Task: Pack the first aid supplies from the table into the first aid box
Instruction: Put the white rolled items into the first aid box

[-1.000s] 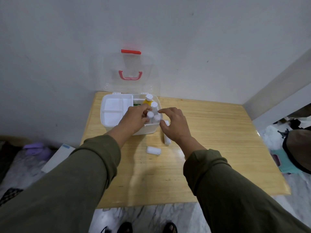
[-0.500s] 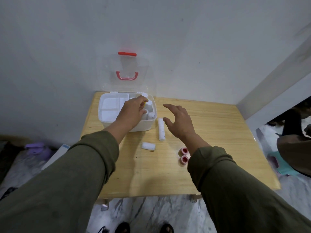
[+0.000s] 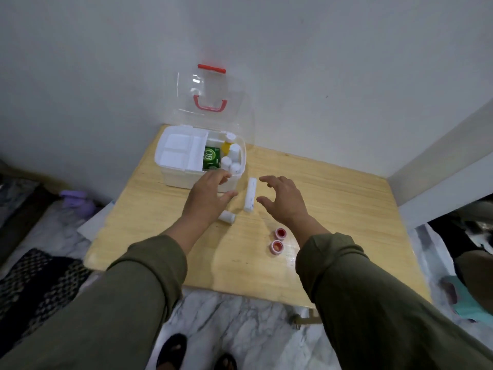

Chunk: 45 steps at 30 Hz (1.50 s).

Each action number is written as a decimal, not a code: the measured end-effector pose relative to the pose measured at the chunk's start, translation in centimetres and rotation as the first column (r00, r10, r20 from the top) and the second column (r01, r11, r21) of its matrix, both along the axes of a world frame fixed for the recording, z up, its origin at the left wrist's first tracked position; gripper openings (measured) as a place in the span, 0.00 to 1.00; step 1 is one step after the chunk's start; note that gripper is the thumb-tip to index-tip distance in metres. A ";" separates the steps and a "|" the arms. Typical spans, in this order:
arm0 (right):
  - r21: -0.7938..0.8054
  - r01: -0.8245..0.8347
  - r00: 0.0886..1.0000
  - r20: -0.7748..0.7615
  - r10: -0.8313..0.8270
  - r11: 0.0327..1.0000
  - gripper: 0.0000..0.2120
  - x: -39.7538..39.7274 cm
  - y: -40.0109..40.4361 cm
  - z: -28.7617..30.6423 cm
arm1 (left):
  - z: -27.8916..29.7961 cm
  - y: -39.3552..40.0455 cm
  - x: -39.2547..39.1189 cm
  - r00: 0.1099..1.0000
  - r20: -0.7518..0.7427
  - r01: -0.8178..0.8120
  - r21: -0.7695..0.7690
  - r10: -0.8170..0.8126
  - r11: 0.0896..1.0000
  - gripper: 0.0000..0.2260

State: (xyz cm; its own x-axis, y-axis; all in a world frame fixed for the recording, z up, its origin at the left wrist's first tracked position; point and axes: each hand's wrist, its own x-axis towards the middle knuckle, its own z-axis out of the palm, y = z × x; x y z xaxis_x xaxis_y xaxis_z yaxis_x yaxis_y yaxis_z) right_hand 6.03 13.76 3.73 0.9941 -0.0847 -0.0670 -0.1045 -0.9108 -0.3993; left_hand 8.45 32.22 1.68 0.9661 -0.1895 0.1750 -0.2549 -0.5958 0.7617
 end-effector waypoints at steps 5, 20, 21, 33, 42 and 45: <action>-0.001 -0.073 0.997 -0.036 0.073 0.997 0.24 0.6 -0.2 -1.3 | -1.7 -0.1 -1.6 0.992 -0.066 -0.101 0.033 0.103 0.994 0.17; -0.031 -0.123 0.974 -0.194 0.114 0.992 0.27 3.2 0.0 -4.8 | -5.1 -2.3 -3.3 0.893 -0.276 -0.271 0.304 0.357 0.913 0.31; -0.031 -0.124 0.973 -0.199 0.115 0.992 0.26 3.3 0.2 -5.1 | -5.2 -2.4 -3.2 0.895 -0.267 -0.274 0.307 0.359 0.912 0.30; 0.116 0.065 0.980 -0.194 -0.042 0.991 0.19 3.0 1.8 -5.6 | -5.7 -0.2 -3.1 0.942 -0.223 -0.198 0.231 0.250 0.953 0.33; 0.089 0.238 0.966 -0.128 -0.226 0.967 0.24 2.0 2.4 0.1 | -1.0 1.2 -2.5 0.999 -0.034 -0.013 0.150 0.018 0.989 0.26; 0.066 0.296 0.954 -0.063 -0.292 0.953 0.18 1.9 2.6 2.7 | 1.2 1.8 -1.2 0.995 0.091 0.025 0.167 -0.041 0.986 0.24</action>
State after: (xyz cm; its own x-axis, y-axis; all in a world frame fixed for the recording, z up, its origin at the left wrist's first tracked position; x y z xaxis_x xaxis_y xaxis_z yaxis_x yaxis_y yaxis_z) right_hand 7.94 16.39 6.41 0.9210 -0.3655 -0.1348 -0.3855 -0.8049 -0.4511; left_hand 7.23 34.02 2.89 0.9396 -0.2549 0.2283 -0.3422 -0.7017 0.6249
